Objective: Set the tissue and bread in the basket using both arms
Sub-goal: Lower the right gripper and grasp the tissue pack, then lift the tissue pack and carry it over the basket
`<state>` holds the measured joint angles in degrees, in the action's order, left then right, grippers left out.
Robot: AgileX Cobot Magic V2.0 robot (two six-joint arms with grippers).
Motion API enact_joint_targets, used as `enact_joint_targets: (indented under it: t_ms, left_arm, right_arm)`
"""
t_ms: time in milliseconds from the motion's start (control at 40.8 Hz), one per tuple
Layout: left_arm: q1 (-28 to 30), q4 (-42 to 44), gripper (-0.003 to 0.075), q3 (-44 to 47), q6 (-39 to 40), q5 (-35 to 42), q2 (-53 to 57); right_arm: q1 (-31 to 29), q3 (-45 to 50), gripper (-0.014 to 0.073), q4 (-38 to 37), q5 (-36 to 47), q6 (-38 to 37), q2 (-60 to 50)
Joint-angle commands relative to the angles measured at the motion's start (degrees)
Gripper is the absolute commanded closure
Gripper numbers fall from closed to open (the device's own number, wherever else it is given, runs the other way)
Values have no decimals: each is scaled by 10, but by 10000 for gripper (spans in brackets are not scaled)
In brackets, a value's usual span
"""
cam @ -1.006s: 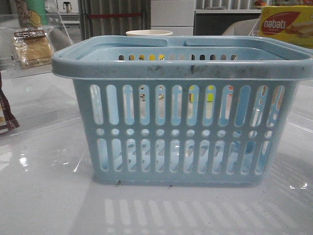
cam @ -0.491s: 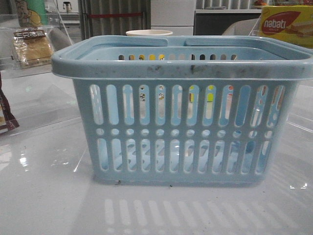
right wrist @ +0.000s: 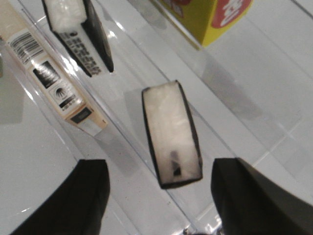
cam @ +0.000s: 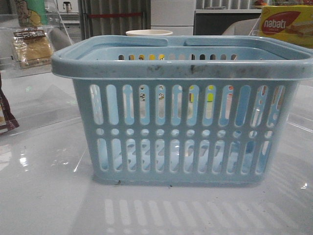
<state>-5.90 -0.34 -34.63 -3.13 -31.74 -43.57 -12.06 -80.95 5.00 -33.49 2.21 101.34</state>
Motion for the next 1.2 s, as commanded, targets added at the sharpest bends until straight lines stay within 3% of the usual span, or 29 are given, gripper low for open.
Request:
enact_joint_targets:
  t_ms: [0,270,392,859,1177]
  left_arm:
    - [0,-3,295,-20,4,44,0]
    - [0,-3,295,-20,4,45,0]
    - [0,-3,295,-20,4,48,0]
    - [0,-3,295,-20,4,53,0]
    - [0,-4,295,-20,4,53,0]
  right_arm:
    - [-3,-22,78,-14,59,4,-17]
    - [-3,-22,336,-17,78,4,-12]
    - [-3,-22,400,-17,73,4,-14]
    - [21,-22,401,23,29,4,-147]
    - [149,-22,401,28,-23,5,-256]
